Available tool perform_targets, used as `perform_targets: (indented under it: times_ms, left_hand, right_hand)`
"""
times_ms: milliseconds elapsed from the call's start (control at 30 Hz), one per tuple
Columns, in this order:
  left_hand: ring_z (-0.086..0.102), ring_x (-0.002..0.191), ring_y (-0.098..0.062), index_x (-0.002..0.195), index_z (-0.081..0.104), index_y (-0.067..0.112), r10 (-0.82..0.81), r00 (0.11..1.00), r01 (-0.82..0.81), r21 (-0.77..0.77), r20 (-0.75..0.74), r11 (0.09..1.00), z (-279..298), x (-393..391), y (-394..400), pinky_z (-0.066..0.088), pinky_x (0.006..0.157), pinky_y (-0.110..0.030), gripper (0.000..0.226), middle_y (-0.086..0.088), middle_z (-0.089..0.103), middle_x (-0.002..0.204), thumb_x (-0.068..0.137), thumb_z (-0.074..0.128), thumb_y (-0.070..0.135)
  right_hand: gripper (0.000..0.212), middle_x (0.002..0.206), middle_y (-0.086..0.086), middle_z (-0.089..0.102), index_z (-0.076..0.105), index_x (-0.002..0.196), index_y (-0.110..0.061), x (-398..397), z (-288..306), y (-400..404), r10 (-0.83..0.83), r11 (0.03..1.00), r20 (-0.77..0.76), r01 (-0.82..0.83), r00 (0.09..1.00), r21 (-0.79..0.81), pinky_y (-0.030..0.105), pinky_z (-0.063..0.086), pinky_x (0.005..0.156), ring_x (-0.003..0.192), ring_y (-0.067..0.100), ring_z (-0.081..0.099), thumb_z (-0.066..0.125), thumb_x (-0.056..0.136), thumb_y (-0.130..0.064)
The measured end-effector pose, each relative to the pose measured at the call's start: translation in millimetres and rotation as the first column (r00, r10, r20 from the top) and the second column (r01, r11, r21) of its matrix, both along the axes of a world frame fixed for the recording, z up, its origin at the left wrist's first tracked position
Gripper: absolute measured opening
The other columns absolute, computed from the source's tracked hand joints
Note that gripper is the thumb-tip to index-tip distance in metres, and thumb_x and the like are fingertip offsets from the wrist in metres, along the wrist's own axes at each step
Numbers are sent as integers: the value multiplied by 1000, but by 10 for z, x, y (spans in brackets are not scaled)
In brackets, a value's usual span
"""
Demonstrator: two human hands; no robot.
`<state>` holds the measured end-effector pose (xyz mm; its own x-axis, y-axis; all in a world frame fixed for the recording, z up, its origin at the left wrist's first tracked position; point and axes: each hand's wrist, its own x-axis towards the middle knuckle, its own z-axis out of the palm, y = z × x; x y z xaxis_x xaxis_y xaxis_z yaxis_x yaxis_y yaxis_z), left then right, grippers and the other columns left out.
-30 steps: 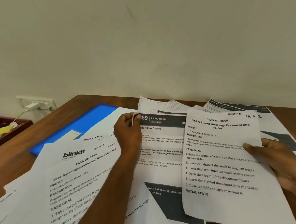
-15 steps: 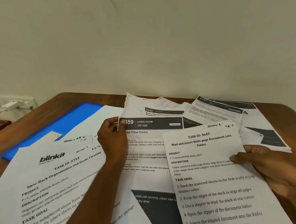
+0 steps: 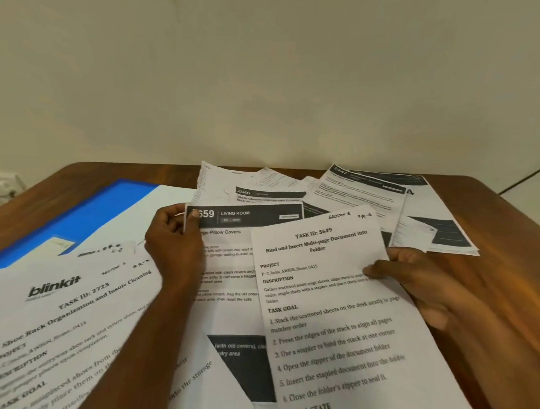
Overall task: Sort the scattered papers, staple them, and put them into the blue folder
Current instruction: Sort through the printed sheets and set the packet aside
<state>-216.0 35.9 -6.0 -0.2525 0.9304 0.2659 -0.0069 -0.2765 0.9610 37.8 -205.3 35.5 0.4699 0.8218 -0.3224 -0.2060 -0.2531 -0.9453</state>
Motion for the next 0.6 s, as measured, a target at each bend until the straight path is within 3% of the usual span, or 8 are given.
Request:
perform_targets:
  times_ms: [133, 267, 333, 467, 533, 600]
  left_hand:
    - [73, 79, -5, 113, 70, 15, -19, 999, 21, 29, -43, 999, -8, 22, -28, 61, 76, -21, 18, -3, 78, 100, 96, 75, 15]
    - [65, 110, -16, 133, 62, 18, 23, 966, -4, 73, -257, 997, -19, 34, -48, 52, 99, -29, 42, -4, 68, 127, 94, 78, 16]
    - [61, 117, -21, 137, 59, 18, 54, 932, -5, 137, -358, 991, 50, 48, -94, 48, 102, -32, 47, -6, 63, 135, 94, 78, 23]
    - [70, 95, -13, 134, 63, 22, -242, 909, 272, 43, -338, 961, 206, 169, -294, 51, 84, -23, 42, 4, 72, 111, 98, 71, 42]
    - [70, 97, -15, 136, 60, 26, -384, 869, 376, -88, -312, 922, 252, 243, -383, 53, 82, -31, 48, 6, 71, 111, 95, 72, 49]
    - [67, 92, -10, 142, 57, 26, -505, 836, 462, -219, -214, 859, 296, 316, -423, 49, 72, -28, 57, 4, 65, 119, 92, 76, 44]
  right_hand:
    - [27, 108, 30, 75, 71, 114, 7, -22, -4, 1, 3, 1000, -9, -3, 1000, 11, 50, 65, 76, 86, 41, 75, 66, 88, 8]
    - [31, 111, 23, 76, 70, 120, 2, -113, 67, -11, 68, 998, -31, -68, 997, 20, 48, 64, 82, 100, 41, 75, 71, 89, 5]
    - [31, 111, 23, 76, 69, 121, 1, -173, 77, 17, 74, 997, -57, -72, 996, 37, 46, 65, 80, 101, 40, 75, 71, 90, 5]
    - [31, 108, 22, 77, 69, 121, 3, -236, -20, 124, -32, 994, -74, 40, 997, 102, 49, 64, 83, 99, 39, 76, 73, 90, 4]
    - [32, 109, 21, 77, 69, 120, 3, -255, -70, 178, -85, 986, -93, 97, 992, 133, 54, 62, 89, 100, 39, 75, 75, 89, 4]
    - [32, 109, 22, 77, 70, 120, 3, -248, -121, 236, -123, 978, -104, 138, 987, 155, 58, 59, 94, 103, 42, 74, 75, 89, 4]
